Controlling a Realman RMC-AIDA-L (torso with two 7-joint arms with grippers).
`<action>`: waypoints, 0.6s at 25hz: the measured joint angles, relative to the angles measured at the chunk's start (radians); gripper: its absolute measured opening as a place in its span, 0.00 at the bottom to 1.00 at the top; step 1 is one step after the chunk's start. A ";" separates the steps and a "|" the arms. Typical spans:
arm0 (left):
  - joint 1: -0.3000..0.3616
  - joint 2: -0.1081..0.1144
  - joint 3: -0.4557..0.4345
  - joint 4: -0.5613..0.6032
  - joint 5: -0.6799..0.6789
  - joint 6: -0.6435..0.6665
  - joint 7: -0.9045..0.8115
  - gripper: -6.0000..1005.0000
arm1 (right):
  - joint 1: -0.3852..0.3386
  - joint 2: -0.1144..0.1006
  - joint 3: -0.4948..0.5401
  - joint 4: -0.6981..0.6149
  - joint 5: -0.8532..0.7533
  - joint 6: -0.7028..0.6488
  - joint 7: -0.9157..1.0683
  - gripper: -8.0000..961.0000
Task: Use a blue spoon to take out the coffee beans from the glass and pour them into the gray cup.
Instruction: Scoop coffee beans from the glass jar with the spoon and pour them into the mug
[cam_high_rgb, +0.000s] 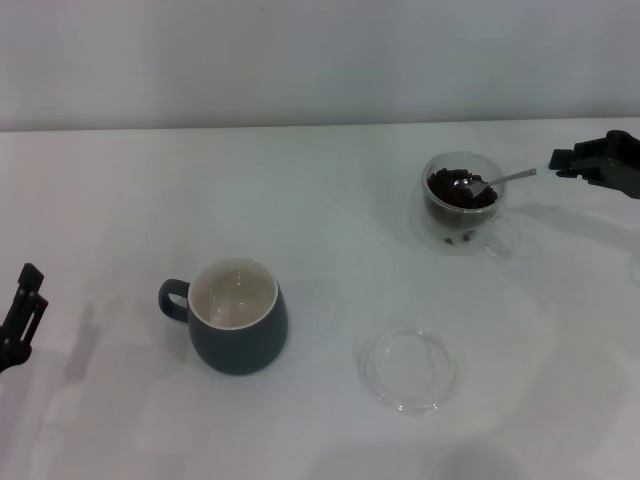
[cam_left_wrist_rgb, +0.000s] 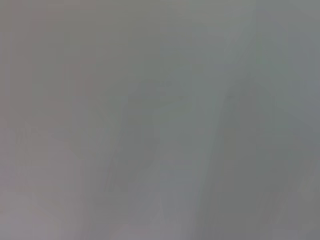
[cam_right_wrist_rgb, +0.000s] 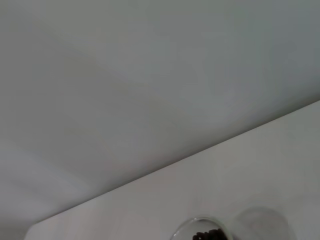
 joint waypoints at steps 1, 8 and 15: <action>0.000 0.000 0.000 0.000 0.000 0.000 0.000 0.70 | 0.000 0.000 0.003 0.000 0.000 -0.005 0.000 0.16; 0.000 0.001 0.000 -0.005 0.000 -0.001 0.000 0.70 | -0.001 -0.001 0.036 0.001 -0.002 -0.026 0.001 0.16; -0.001 0.000 0.000 -0.012 -0.002 -0.002 0.000 0.70 | 0.002 -0.013 0.041 0.021 0.002 -0.045 0.006 0.16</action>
